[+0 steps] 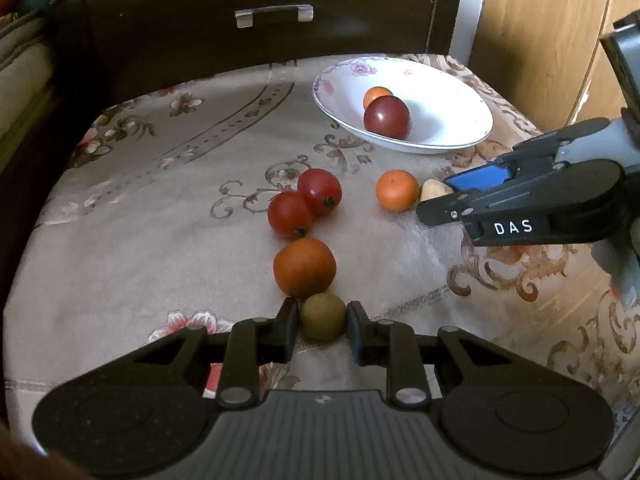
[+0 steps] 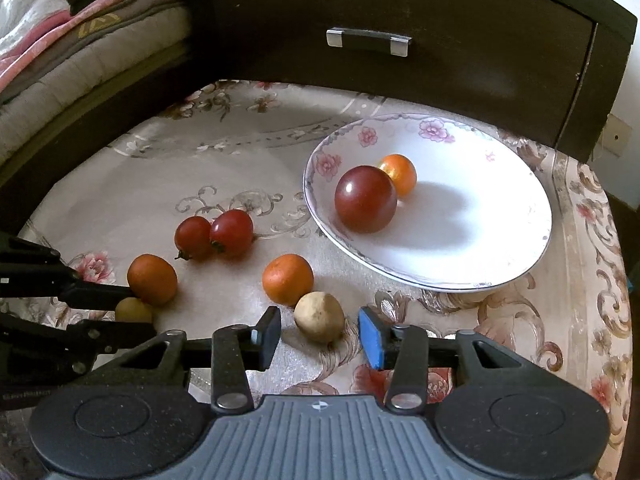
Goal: Organize fruits
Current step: 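Grasp the small brown kiwi with the left tool while the right tool grasps the beige potato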
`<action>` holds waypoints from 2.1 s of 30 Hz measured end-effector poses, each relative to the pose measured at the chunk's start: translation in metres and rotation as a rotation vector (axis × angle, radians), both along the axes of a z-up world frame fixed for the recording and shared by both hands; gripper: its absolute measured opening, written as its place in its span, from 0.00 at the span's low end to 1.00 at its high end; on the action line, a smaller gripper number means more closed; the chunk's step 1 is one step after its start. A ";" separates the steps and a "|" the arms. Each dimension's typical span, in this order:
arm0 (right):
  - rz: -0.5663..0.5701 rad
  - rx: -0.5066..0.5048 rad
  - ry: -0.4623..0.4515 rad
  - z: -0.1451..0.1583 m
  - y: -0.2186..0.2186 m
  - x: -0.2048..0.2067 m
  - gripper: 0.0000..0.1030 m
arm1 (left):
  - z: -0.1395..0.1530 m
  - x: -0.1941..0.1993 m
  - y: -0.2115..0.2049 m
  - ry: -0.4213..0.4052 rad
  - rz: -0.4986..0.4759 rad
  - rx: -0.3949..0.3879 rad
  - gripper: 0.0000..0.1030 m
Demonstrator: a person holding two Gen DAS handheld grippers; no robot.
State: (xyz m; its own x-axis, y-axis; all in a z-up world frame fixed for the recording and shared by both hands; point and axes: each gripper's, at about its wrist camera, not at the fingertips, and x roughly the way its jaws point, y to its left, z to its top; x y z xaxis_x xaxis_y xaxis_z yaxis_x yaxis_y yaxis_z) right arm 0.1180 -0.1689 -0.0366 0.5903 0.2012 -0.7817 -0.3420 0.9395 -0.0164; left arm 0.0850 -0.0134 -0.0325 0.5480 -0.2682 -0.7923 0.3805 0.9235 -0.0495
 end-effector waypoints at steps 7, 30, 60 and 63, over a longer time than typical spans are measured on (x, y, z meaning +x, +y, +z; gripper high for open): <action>0.002 -0.017 -0.001 0.000 0.000 -0.002 0.21 | 0.000 -0.002 -0.003 -0.009 -0.011 0.025 0.33; 0.012 -0.055 0.036 0.009 0.006 -0.060 0.21 | 0.001 -0.019 -0.018 0.008 -0.100 -0.001 0.33; -0.015 -0.055 0.044 0.009 -0.005 -0.075 0.21 | 0.002 -0.018 -0.023 0.017 -0.130 -0.002 0.32; -0.013 -0.046 0.034 0.012 -0.003 -0.074 0.21 | 0.002 -0.017 -0.024 0.015 -0.129 0.000 0.32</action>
